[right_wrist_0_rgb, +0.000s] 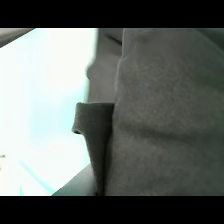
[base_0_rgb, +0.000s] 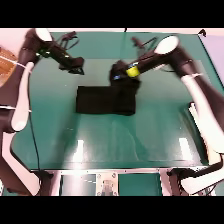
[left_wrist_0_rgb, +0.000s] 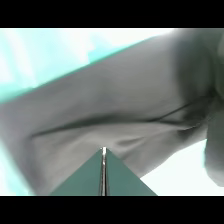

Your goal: Fold the shirts.

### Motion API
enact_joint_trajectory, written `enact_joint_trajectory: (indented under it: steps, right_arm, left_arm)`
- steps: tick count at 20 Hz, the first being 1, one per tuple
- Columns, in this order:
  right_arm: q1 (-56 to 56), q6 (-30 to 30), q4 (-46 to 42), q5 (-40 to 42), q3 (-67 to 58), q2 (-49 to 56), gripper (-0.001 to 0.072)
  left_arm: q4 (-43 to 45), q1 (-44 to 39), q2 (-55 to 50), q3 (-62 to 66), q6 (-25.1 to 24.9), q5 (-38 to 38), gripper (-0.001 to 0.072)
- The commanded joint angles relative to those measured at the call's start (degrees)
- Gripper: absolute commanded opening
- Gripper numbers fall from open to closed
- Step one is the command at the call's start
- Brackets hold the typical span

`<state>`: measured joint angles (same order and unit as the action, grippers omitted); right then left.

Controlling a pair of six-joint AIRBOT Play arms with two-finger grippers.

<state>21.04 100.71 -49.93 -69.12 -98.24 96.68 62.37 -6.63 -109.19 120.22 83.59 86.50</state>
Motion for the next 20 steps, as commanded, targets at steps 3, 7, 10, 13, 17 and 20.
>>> enact_joint_trajectory:
  steps: [3, 7, 10, 13, 17, 20]
  right_arm:
    - [18.03, 2.10, 4.39, 29.16, 0.09, 12.96, 0.0538]
    - [13.90, 1.01, 1.75, 21.31, -0.26, 12.07, 0.0541]
    - [3.91, 0.79, -1.55, 11.39, -0.35, 7.78, 0.0541]
    - [-5.88, 0.83, -8.11, 0.17, -0.35, 4.66, 0.0541]
    - [-15.98, 0.83, -12.07, -6.86, 3.76, 4.35, 0.0541]
    - [-17.46, 0.66, -11.08, -2.69, 12.59, 4.37, 0.0542]
  left_arm:
    - [1.07, 8.70, 1.14, 0.31, -1.64, 5.60, 0.0024]
    - [1.09, 12.61, 1.16, 0.31, -1.62, 5.90, 0.0023]
    - [1.38, 14.25, 1.16, 0.31, -1.57, 5.88, 0.0023]
    - [1.73, 14.23, 1.16, 0.31, -1.55, 5.90, 0.0023]
    - [1.77, 14.25, 1.14, 0.31, -0.87, 5.49, 0.0023]
    - [1.97, 14.23, 1.14, 0.31, 0.42, 5.44, 0.0023]
